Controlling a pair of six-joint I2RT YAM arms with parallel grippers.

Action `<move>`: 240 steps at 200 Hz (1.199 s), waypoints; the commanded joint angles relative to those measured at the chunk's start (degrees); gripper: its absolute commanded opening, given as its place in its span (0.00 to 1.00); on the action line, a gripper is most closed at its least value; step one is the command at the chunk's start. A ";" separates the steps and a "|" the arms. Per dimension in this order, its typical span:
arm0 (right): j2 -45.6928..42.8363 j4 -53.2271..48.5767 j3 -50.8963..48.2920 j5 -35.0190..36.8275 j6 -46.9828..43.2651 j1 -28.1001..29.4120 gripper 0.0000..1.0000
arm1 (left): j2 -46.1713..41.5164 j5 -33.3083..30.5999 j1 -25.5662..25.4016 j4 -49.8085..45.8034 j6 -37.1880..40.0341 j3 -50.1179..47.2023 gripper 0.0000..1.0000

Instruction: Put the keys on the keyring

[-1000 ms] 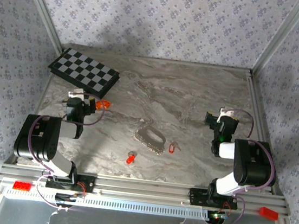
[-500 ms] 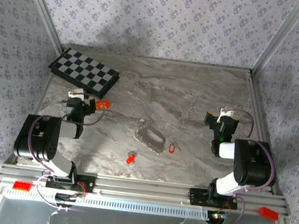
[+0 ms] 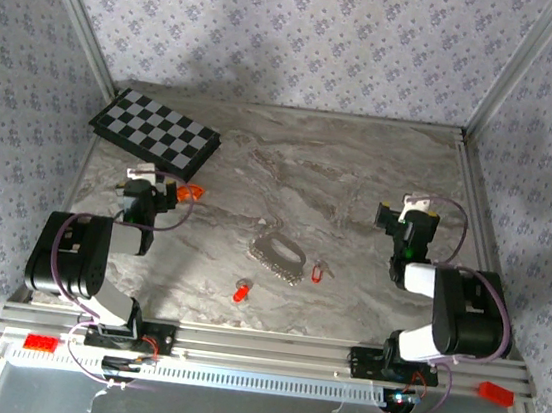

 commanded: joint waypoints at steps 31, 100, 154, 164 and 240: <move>-0.93 -0.54 0.39 1.50 -0.04 -0.35 1.00 | -2.45 1.82 -0.24 1.00 1.15 0.82 1.00; -12.97 -18.34 3.67 2.96 4.52 0.94 1.00 | -16.28 1.45 -2.54 -24.50 -2.00 6.34 1.00; -23.62 -44.17 10.91 0.89 11.95 5.63 1.00 | -26.13 5.19 -10.13 -50.40 -9.63 15.33 1.00; -24.52 -47.08 11.98 -0.65 12.30 6.47 1.00 | -27.02 8.05 -10.96 -54.71 -11.67 17.33 1.00; -27.20 -63.73 19.27 -8.98 12.09 16.27 1.00 | -24.92 27.36 -20.99 -70.41 -17.64 26.61 1.00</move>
